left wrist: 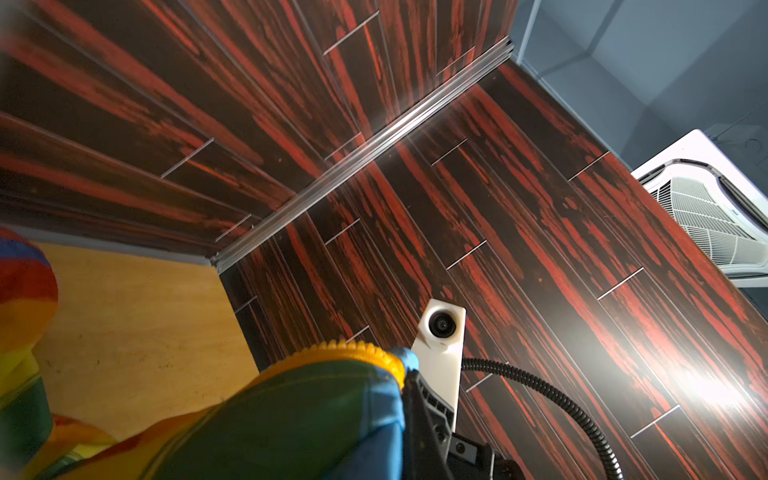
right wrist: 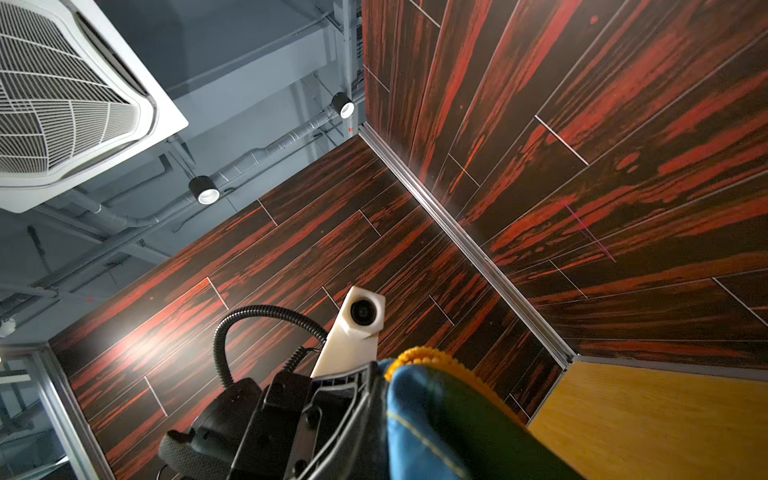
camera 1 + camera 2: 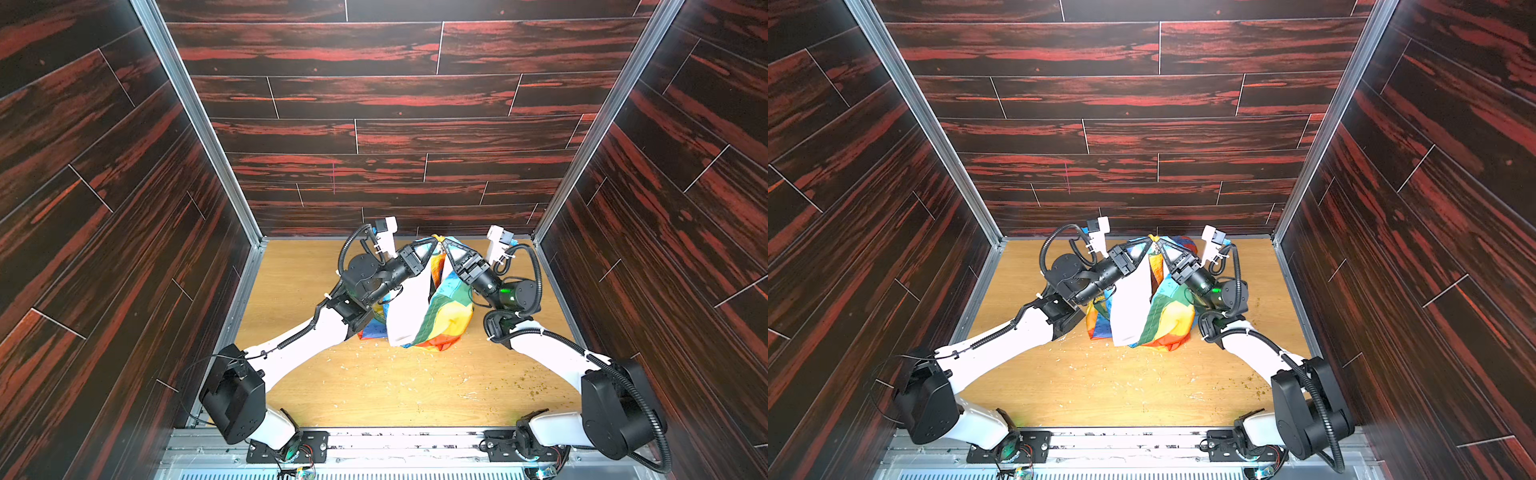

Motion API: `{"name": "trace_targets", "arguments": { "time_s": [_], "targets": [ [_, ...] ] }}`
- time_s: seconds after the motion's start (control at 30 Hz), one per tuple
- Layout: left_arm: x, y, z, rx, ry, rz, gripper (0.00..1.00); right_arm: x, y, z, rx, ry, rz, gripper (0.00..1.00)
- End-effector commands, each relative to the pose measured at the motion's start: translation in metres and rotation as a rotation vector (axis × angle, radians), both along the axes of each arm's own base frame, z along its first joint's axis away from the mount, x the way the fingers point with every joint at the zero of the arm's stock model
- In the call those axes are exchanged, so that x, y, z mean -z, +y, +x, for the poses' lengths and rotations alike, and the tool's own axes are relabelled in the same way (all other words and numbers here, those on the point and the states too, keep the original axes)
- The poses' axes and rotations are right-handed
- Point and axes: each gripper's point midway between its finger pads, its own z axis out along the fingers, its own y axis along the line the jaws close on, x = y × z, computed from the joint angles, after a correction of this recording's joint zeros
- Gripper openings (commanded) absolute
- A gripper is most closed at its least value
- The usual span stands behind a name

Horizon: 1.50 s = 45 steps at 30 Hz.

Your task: Zip up the jacket

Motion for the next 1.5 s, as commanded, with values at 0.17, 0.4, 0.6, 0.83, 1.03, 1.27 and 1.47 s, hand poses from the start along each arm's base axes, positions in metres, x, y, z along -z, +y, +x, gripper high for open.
{"name": "trace_targets", "arguments": {
  "time_s": [0.17, 0.4, 0.6, 0.83, 1.03, 1.27, 1.47],
  "targets": [
    [0.056, -0.026, -0.019, 0.157, 0.209, 0.082, 0.00, 0.000, -0.035, 0.000, 0.126, 0.036, 0.115, 0.00],
    [0.121, -0.026, -0.025, 0.187, 0.406, 0.104, 0.00, 0.066, -0.039, -0.001, 0.148, 0.213, 0.043, 0.00],
    [0.192, -0.027, -0.041, 0.252, 0.611, 0.114, 0.00, 0.153, -0.039, -0.009, 0.150, 0.466, -0.093, 0.02],
    [0.228, -0.018, -0.051, 0.249, 0.701, 0.101, 0.00, 0.224, -0.039, -0.020, 0.131, 0.651, -0.176, 0.15],
    [0.236, -0.011, -0.060, 0.248, 0.716, 0.153, 0.00, 0.248, -0.036, -0.028, 0.102, 0.717, -0.279, 0.47],
    [0.239, -0.001, -0.066, 0.231, 0.708, 0.203, 0.00, 0.251, -0.031, -0.047, 0.039, 0.764, -0.519, 0.63],
    [0.227, 0.009, -0.067, 0.215, 0.673, 0.264, 0.00, 0.236, -0.048, -0.076, 0.054, 0.764, -0.743, 0.65]
  ]
}}
